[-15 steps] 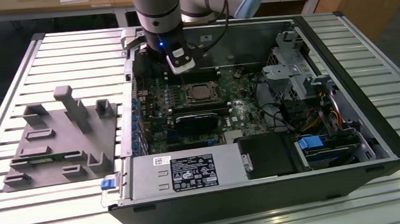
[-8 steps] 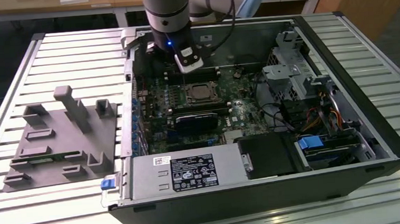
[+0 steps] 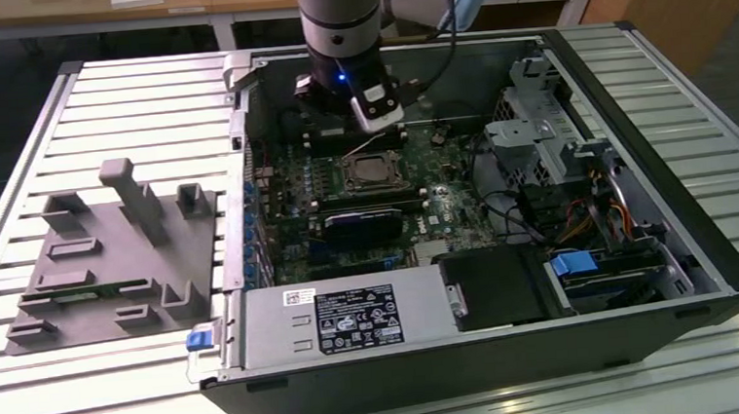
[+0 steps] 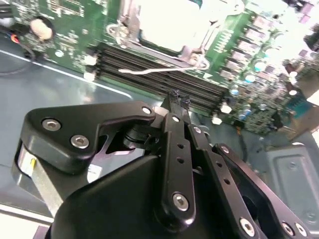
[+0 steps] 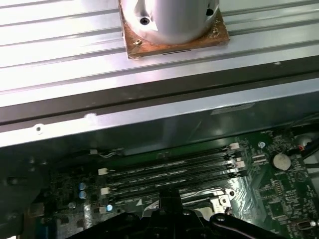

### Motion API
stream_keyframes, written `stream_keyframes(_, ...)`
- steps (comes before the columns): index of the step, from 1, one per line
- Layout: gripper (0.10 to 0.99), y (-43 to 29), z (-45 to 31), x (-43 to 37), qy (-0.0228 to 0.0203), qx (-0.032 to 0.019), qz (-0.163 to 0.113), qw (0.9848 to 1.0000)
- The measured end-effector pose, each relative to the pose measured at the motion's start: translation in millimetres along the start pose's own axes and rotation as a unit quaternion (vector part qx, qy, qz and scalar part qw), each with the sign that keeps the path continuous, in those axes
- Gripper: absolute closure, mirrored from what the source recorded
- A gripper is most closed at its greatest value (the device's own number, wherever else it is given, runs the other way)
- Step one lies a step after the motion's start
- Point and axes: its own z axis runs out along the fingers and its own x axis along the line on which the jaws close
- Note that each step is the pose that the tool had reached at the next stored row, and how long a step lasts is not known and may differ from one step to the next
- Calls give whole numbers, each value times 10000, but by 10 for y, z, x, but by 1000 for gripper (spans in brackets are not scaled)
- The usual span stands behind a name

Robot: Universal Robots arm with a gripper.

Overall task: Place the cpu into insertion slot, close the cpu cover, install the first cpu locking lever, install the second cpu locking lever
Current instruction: 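Install the first cpu locking lever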

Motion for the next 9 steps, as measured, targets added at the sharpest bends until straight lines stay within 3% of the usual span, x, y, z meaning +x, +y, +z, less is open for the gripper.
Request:
stream_keyframes(6, 984, 9, 4, -42, -4, 3, 0, 10000)
stream_keyframes(7, 984, 8, 7, -42, -23, -1, -6, 10000)
stream_keyframes(9, 984, 5, 14, -42, -107, -21, -35, 9999)
